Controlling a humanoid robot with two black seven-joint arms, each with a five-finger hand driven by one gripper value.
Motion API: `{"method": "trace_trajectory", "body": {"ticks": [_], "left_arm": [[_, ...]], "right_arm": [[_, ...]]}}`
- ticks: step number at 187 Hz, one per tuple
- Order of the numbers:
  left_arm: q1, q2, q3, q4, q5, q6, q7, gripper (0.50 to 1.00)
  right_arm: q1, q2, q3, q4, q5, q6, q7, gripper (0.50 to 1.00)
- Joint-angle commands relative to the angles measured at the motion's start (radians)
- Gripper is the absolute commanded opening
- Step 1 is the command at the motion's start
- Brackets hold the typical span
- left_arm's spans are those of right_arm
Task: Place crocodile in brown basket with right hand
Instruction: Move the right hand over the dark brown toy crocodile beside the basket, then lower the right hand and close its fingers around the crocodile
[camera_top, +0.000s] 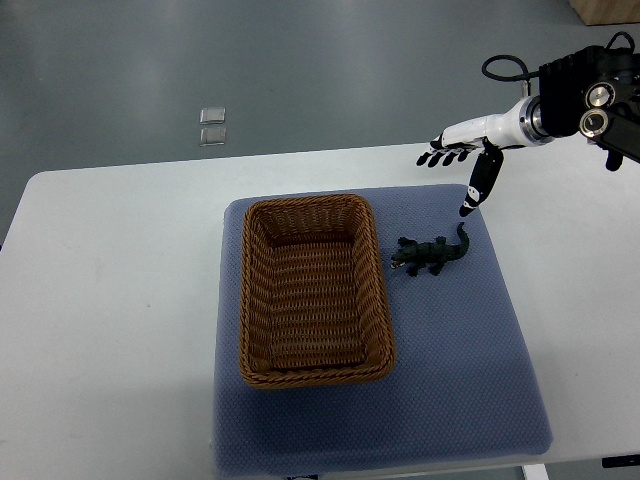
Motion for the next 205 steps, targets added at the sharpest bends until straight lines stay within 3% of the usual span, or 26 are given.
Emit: {"method": "trace_trajectory", "body": {"ticks": [1, 21, 38, 62, 118, 205], "left_arm": [[0.0, 0.0, -0.001, -0.002, 0.0, 0.0, 0.0, 1.0], [0.0, 0.0, -0.001, 0.001, 0.0, 0.0, 0.0, 1.0], [0.0, 0.0, -0.004, 0.004, 0.0, 0.001, 0.0, 1.0], [0.0, 0.0, -0.004, 0.004, 0.0, 0.001, 0.0, 1.0], [0.0, 0.0, -0.002, 0.002, 0.0, 0.003, 0.0, 1.0], [0.002, 0.0, 0.001, 0.001, 0.0, 0.011, 0.0, 1.0]], "right_arm": [[-0.039, 0.004, 0.005, 0.025, 0.004, 0.0, 0.004, 0.926], [-0.077, 0.019, 0.012, 0.025, 0.005, 0.0, 0.01, 0.924], [-0.113, 0.039, 0.014, 0.025, 0.003, -0.057, 0.011, 0.924], [-0.143, 0.042, 0.014, 0.025, -0.008, -0.079, 0.011, 0.921], [-0.215, 0.05, 0.022, 0.019, 0.005, -0.253, 0.011, 0.919], [-0.34, 0.089, 0.101, 0.011, 0.003, -0.399, 0.016, 0.915]]}}
